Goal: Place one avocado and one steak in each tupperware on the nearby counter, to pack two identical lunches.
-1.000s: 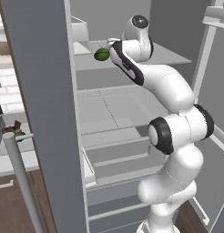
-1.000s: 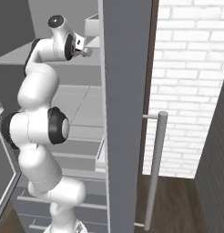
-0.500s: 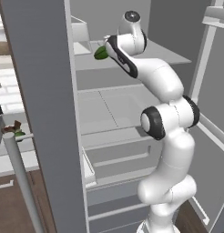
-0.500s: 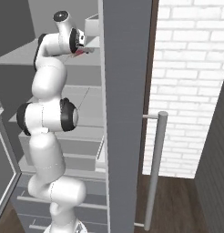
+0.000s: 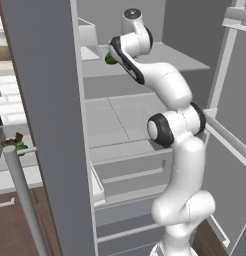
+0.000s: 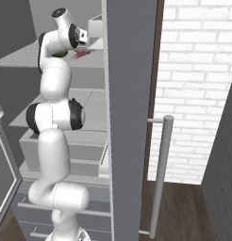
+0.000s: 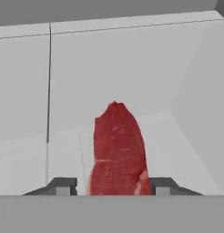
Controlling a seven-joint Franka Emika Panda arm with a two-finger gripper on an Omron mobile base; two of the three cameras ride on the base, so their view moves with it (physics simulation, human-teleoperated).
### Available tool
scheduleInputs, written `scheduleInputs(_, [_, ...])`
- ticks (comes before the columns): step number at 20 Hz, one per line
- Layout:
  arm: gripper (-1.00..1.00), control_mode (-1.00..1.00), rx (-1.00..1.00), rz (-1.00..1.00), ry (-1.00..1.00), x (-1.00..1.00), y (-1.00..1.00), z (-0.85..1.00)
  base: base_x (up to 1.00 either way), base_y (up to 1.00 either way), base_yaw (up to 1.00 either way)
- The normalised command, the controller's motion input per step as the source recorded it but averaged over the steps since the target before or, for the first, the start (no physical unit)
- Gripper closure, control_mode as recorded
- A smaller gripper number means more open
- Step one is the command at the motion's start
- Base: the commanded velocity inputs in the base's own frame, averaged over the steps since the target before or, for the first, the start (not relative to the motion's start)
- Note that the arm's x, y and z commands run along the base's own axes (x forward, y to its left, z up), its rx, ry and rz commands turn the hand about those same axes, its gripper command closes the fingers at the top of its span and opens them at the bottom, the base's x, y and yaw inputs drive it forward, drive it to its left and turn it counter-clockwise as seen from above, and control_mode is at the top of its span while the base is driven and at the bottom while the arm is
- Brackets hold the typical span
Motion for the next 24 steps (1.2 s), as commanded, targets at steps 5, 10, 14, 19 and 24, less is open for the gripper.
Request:
scheduleInputs(5, [1.00, -1.00, -0.02, -0.12, 0.05, -0.44, 0.00, -0.62, 0.00, 0.00, 0.00])
scheduleInputs(10, [1.00, -1.00, 0.00, -0.14, -0.02, -0.91, -0.09, -0.28, 0.00, 0.00, 0.00])
scheduleInputs(14, [1.00, -1.00, -0.07, -0.14, -0.22, -1.00, -0.15, -0.50, 0.00, 0.00, 0.00])
scheduleInputs(19, [1.00, -1.00, -0.08, -0.14, -0.26, -1.00, -0.11, -0.59, 0.00, 0.00, 0.00])
scheduleInputs(24, [1.00, -1.00, 0.00, -0.11, -0.24, -1.00, -0.17, -0.07, 0.00, 0.00, 0.00])
